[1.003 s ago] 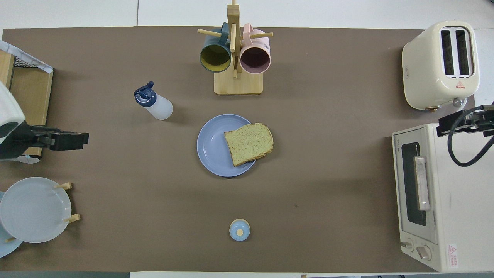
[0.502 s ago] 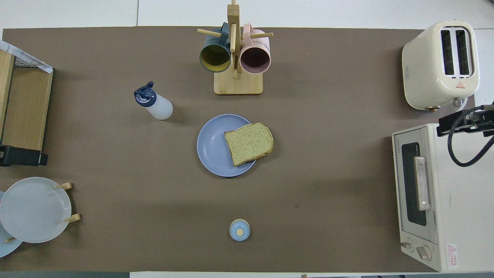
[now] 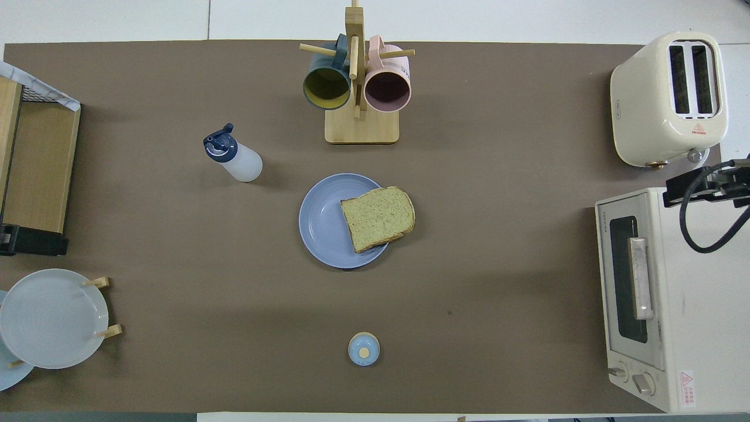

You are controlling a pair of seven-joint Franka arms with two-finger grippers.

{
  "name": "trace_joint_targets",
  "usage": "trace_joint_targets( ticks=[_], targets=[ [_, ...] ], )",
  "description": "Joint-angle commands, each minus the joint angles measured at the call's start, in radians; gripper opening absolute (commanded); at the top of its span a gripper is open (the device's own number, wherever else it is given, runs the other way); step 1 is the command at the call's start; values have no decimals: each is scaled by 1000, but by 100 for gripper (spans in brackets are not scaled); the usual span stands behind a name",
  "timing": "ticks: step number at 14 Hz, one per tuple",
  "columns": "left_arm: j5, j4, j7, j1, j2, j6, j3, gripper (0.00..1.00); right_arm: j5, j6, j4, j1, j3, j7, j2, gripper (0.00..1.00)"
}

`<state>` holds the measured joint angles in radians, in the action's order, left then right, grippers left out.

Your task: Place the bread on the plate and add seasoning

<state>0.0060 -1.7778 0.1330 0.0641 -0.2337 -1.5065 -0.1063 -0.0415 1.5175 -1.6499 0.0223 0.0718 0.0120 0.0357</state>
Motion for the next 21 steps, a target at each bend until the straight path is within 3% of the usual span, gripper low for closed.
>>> trace_joint_targets(
  ticks=[1,6,9,17,21],
  targets=[
    [25,20,-22,-12,5,-18,2,100,22,1,1,-7,0,31,3,100],
    [-24,175,-30,-26,120,55,20,100,20,1,-1,-7,2,31,3,100],
    [-32,221,-108,-133,169,51,107,100,20,1,1,-7,2,31,3,100],
    [-29,163,-102,-148,192,-21,122,100,20,1,1,-7,2,31,3,100],
    [-29,199,-112,-173,238,-35,131,100,22,1,1,-7,2,31,3,100]
  ],
)
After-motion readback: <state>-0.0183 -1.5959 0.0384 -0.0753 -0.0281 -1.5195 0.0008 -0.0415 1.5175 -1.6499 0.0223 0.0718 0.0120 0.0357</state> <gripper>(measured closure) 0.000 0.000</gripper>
